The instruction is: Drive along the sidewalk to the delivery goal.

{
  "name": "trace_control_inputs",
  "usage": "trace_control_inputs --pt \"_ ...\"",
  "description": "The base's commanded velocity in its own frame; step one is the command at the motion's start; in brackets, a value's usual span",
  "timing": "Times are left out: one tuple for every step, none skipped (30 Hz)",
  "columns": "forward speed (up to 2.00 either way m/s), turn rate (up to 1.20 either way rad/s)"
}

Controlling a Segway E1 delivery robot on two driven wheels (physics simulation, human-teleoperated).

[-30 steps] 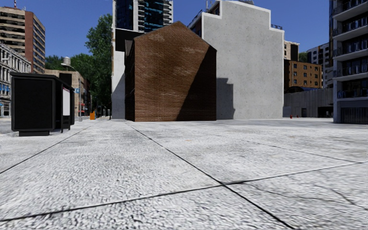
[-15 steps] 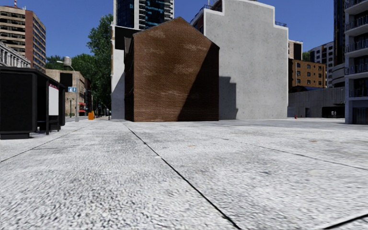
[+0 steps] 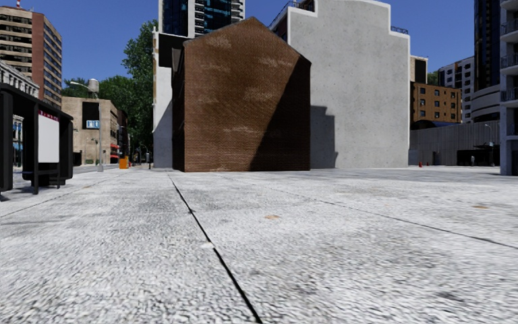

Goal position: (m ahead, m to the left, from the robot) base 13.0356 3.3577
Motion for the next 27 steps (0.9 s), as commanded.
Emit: trace_control_inputs --pt "2.0 0.0" --pt "2.0 0.0" --pt "2.0 0.0" --pt "2.0 0.0" --pt "2.0 0.0" --pt "2.0 0.0" --pt "2.0 0.0" --pt "2.0 0.0" --pt "2.0 0.0" --pt "2.0 0.0" --pt "2.0 0.0" --pt "2.0 0.0" --pt "2.0 0.0" --pt "2.0 0.0" --pt "2.0 0.0" --pt "2.0 0.0" --pt "2.0 0.0" --pt "2.0 0.0" --pt "2.0 0.0" --pt "2.0 0.0" --pt "2.0 0.0" --pt "2.0 0.0" --pt "2.0 0.0" --pt "2.0 0.0" --pt "2.0 0.0" --pt "2.0 0.0" --pt "2.0 0.0"
